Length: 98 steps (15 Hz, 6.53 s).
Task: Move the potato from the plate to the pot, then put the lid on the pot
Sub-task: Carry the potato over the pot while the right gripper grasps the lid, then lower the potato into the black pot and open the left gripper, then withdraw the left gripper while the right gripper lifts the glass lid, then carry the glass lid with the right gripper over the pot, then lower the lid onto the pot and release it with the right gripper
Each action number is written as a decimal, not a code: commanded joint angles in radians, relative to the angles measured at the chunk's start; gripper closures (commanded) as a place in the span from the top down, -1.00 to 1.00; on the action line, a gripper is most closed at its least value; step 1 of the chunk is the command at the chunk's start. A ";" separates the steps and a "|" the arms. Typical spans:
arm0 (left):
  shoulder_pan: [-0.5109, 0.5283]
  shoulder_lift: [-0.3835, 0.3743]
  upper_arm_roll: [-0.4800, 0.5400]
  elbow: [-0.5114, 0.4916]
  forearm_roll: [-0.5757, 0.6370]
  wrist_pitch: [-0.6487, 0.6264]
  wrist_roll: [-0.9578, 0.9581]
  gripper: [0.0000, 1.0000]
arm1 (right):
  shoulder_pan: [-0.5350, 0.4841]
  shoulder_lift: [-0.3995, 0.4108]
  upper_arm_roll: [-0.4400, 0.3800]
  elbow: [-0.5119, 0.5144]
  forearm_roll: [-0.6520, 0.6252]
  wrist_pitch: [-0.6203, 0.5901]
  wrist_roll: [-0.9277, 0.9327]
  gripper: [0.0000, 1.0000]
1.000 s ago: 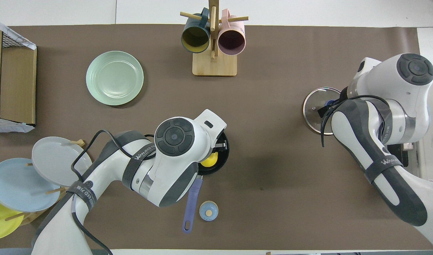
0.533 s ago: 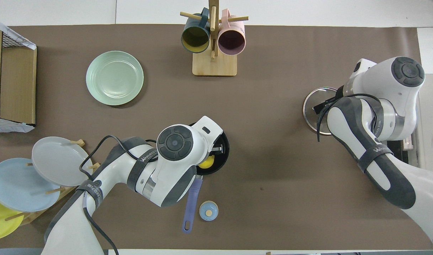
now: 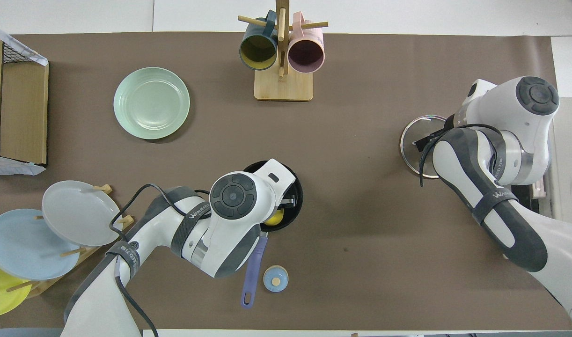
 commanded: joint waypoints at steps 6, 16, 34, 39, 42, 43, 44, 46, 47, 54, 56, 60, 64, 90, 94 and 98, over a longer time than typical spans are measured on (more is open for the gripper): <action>-0.024 -0.024 0.016 -0.026 0.043 0.016 0.006 1.00 | -0.009 -0.007 0.003 0.012 0.025 -0.041 -0.020 0.78; 0.069 -0.133 0.030 0.107 0.043 -0.244 0.095 1.00 | -0.010 -0.007 0.003 0.018 0.020 -0.050 -0.022 0.18; 0.605 -0.273 0.036 0.458 0.112 -0.800 0.665 1.00 | 0.229 -0.027 0.138 0.297 0.033 -0.371 0.622 0.18; 0.604 -0.250 0.033 0.563 0.130 -0.887 0.659 1.00 | 0.410 -0.024 0.138 0.353 0.022 -0.380 0.918 0.18; 0.597 -0.227 0.025 0.602 0.135 -0.875 0.525 1.00 | 0.484 -0.027 0.138 0.339 0.020 -0.346 1.036 0.18; 0.599 -0.228 0.022 0.600 0.138 -0.856 0.488 1.00 | 0.501 -0.027 0.138 0.328 0.019 -0.331 1.050 0.18; 0.602 -0.233 0.021 0.593 0.135 -0.833 0.488 1.00 | 0.508 -0.027 0.138 0.314 0.019 -0.311 1.058 0.18; 0.602 -0.241 0.019 0.559 0.135 -0.800 0.491 1.00 | 0.511 -0.027 0.138 0.293 0.020 -0.273 1.066 0.18; 0.602 -0.241 0.019 0.542 0.135 -0.782 0.489 1.00 | 0.513 -0.027 0.138 0.290 0.019 -0.265 1.067 0.18; 0.613 -0.231 0.002 0.557 0.131 -0.809 0.488 1.00 | 0.554 -0.027 0.138 0.245 0.019 -0.190 1.082 0.18; 0.613 -0.231 0.005 0.574 0.130 -0.880 0.491 1.00 | 0.554 -0.024 0.138 0.242 0.019 -0.191 1.082 0.18; 0.614 -0.231 0.002 0.574 0.126 -0.888 0.506 1.00 | 0.568 -0.022 0.138 0.206 0.019 -0.150 1.081 0.18; 0.616 -0.230 -0.001 0.573 0.091 -0.871 0.507 1.00 | 0.568 -0.022 0.138 0.193 0.019 -0.144 1.081 0.18; 0.614 -0.236 0.001 0.556 0.137 -0.874 0.612 1.00 | 0.573 -0.019 0.139 0.170 0.025 -0.099 1.099 0.23; 0.616 -0.239 0.001 0.557 0.137 -0.881 0.612 1.00 | 0.571 -0.018 0.138 0.182 0.020 -0.115 1.098 1.00; 0.623 -0.245 0.001 0.554 0.137 -0.883 0.604 1.00 | 0.519 -0.031 0.122 0.317 0.017 -0.272 1.073 1.00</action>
